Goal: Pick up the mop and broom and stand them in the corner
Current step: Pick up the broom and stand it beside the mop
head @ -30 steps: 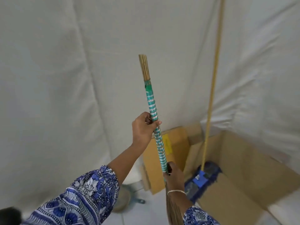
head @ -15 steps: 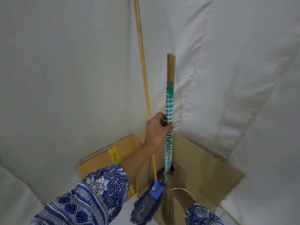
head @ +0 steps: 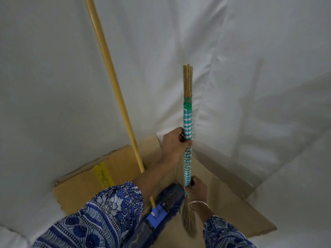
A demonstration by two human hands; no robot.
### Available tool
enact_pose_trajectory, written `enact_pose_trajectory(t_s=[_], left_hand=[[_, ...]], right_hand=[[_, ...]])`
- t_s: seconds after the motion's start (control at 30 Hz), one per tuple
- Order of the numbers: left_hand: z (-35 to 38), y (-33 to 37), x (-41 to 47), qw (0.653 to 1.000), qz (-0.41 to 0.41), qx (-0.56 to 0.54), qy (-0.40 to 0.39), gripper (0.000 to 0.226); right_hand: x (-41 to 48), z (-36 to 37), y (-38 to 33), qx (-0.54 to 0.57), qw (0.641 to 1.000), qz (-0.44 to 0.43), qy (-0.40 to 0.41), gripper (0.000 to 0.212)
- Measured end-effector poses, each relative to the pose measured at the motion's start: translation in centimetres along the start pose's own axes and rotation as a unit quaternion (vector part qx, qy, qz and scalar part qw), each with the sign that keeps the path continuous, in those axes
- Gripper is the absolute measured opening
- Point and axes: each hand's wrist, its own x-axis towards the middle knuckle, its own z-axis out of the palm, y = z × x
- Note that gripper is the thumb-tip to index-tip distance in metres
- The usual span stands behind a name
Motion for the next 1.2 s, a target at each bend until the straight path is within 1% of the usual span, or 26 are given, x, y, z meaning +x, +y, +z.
enact_pose_trajectory(t_s=[0.07, 0.13, 0.2, 0.23, 0.33, 0.4, 0.47, 0.57, 0.77, 0.83, 1.0, 1.2], left_hand=[[3.0, -1.5, 2.9, 0.999, -0.018, 0.019, 0.018, 0.019], [5.5, -3.4, 5.4, 0.998, -0.038, 0.029, 0.033, 0.029], [7.7, -5.4, 8.0, 0.996, -0.058, 0.053, 0.052, 0.037], [8.5, -6.3, 9.1, 0.994, -0.069, 0.065, 0.061, 0.034], [10.2, -9.6, 12.4, 0.990, -0.086, 0.060, 0.090, 0.010], [10.5, -11.4, 14.2, 0.987, -0.090, 0.073, 0.111, 0.019], [10.8, -13.3, 15.7, 0.985, -0.098, 0.085, 0.110, 0.021], [11.4, -15.5, 17.1, 0.986, -0.101, 0.077, 0.109, 0.020], [13.5, -19.6, 19.3, 0.988, -0.090, 0.078, 0.103, 0.020], [14.0, -20.6, 20.2, 0.987, -0.088, 0.084, 0.107, 0.018], [13.5, -22.9, 22.6, 0.980, -0.104, 0.076, 0.150, 0.018], [13.5, -24.2, 24.4, 0.978, -0.109, 0.093, 0.148, 0.022]], right_hand=[[3.9, 0.3, 1.7, 0.006, 0.999, 0.004, -0.033, 0.021], [7.3, 1.0, 3.7, 0.008, 0.999, 0.008, -0.051, 0.007], [10.8, 2.3, 6.0, 0.009, 0.998, 0.012, -0.064, 0.011], [12.1, 3.0, 7.2, 0.004, 0.997, 0.016, -0.073, 0.013], [16.0, 5.5, 10.2, -0.011, 0.995, 0.021, -0.098, 0.010], [17.9, 7.0, 11.4, -0.016, 0.994, 0.026, -0.106, 0.013], [19.8, 8.5, 12.3, -0.014, 0.993, 0.024, -0.111, 0.017], [22.3, 10.6, 13.1, -0.014, 0.991, 0.017, -0.129, 0.016], [25.7, 14.0, 15.1, -0.014, 0.991, 0.013, -0.132, 0.008], [26.7, 15.0, 15.4, -0.012, 0.991, 0.007, -0.135, 0.009], [29.6, 16.6, 15.1, -0.037, 0.988, -0.020, -0.145, 0.013], [31.1, 17.6, 14.9, -0.054, 0.985, -0.024, -0.164, 0.014]])
